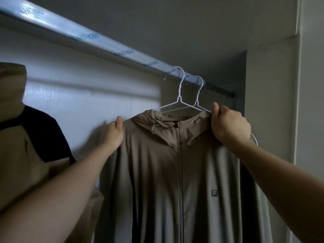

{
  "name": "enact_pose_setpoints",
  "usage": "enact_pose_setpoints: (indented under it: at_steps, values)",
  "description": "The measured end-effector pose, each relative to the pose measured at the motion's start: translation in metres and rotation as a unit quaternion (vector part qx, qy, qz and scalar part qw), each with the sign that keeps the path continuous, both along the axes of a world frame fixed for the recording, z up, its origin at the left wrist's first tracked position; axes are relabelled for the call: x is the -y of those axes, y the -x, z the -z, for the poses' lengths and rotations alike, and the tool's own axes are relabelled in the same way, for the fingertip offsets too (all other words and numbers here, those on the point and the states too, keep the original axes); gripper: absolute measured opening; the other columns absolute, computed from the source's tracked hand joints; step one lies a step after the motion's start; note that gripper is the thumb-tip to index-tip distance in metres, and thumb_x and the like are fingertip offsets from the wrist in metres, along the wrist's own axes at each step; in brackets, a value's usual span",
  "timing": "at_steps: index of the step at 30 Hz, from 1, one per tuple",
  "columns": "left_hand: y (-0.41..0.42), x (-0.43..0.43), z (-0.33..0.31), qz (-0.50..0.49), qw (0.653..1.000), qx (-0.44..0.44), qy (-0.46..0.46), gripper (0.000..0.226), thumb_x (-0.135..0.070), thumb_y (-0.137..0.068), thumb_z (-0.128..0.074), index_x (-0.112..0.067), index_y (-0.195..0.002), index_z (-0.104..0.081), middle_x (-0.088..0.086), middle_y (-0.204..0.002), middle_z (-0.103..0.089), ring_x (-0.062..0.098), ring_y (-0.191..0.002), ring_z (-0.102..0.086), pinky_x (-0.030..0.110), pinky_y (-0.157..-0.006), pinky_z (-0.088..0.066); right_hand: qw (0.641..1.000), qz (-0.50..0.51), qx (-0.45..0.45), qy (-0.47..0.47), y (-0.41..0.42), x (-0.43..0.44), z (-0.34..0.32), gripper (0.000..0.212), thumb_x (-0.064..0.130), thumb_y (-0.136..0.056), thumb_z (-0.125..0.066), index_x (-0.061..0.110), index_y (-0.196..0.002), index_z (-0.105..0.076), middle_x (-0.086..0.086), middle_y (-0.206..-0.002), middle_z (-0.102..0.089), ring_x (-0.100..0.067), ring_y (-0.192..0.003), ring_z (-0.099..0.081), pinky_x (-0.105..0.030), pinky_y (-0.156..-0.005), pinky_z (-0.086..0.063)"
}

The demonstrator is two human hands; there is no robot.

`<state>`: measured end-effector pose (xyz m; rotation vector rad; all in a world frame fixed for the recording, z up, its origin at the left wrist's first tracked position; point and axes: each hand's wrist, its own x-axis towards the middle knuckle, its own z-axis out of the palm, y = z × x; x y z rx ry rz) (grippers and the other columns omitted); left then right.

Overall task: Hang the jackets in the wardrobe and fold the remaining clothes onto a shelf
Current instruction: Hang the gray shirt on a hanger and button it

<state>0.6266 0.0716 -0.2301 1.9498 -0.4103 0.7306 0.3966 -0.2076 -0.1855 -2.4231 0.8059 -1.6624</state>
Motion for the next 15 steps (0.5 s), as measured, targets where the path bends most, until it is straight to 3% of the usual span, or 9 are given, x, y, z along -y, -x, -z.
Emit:
enact_pose_setpoints:
  at_steps: [3,8,15]
  values:
    - [-0.001,-0.004,0.016,-0.095,0.993,0.061,-0.028,0.073,-0.049,-0.108,-0.018,0.001,-0.103,-0.071,0.031,-0.103,-0.069,0.045,-0.098,-0.066,0.044,-0.086,-0.05,0.999,0.032,-0.014,0.022,0.001,0.013,0.01,0.069,0.063,-0.101,-0.008,0.018,-0.067,-0.048,-0.004,-0.061,-0.045,-0.029,-0.058,-0.048,-0.035,-0.06,-0.038]
    - [-0.001,-0.015,0.032,-0.089,0.991,0.102,-0.012,0.067,-0.046,-0.108,-0.025,0.003,-0.093,-0.068,0.031,-0.095,-0.068,0.046,-0.09,-0.065,0.04,-0.073,-0.042,0.998,0.057,-0.01,-0.002,0.006,0.031,0.021,0.078,0.066,-0.1,-0.002,0.018,-0.058,-0.046,-0.004,-0.057,-0.045,-0.03,-0.058,-0.053,-0.038,-0.064,-0.047]
    - [-0.004,-0.016,0.067,-0.126,0.99,0.056,-0.044,0.067,-0.039,-0.109,-0.025,0.009,-0.093,-0.068,0.034,-0.095,-0.068,0.047,-0.092,-0.065,0.046,-0.084,-0.047,0.999,0.052,-0.006,-0.005,0.004,0.037,0.022,0.074,0.063,-0.102,-0.007,0.018,-0.059,-0.048,-0.009,-0.061,-0.051,-0.031,-0.059,-0.055,-0.038,-0.064,-0.047]
